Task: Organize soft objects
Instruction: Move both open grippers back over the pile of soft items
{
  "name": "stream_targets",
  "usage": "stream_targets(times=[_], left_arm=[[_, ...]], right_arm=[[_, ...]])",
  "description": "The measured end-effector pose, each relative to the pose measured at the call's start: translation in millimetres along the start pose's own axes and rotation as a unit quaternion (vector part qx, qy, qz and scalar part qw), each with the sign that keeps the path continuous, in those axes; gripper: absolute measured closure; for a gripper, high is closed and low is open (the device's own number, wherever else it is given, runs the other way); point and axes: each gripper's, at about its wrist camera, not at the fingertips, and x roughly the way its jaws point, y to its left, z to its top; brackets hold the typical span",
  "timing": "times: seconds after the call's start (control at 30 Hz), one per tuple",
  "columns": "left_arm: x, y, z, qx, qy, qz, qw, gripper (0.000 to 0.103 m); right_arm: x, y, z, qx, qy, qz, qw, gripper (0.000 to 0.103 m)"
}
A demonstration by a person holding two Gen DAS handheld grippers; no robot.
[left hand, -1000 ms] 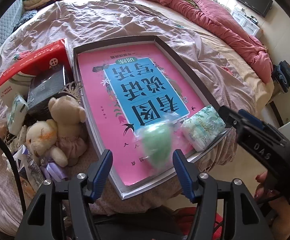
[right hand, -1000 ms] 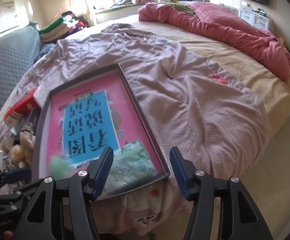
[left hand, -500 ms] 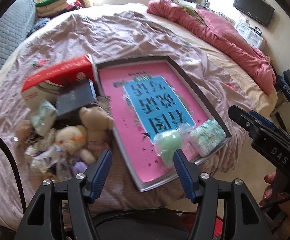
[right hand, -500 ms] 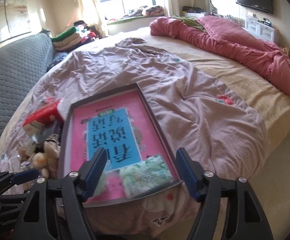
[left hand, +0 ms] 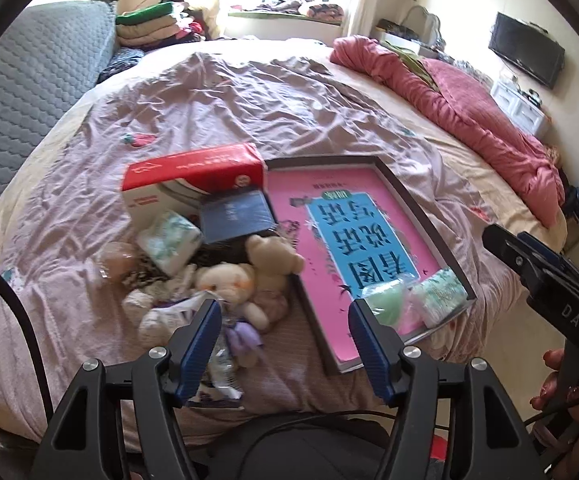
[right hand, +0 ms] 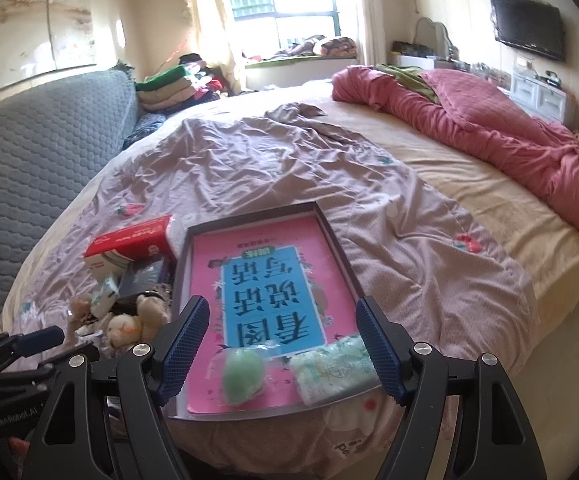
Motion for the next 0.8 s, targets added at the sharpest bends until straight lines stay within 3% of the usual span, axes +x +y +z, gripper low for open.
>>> stream_targets(times=[0.13, 0.8], left_arm=[[-12.0, 14.2, 1.0, -0.011, -0.013, 0.012, 0.9998, 0.036], [-53.5, 74.4, -1.6, -0.061, -0.052, 0.057, 0.9952, 0.028]], right_arm=[[-8.0, 8.8, 3.5, 0.007, -0.011, 0.037, 0.999, 0.025], [-29.0, 76.9, 7.6, -0.058, -0.024, 0.097, 0.993, 0.024]])
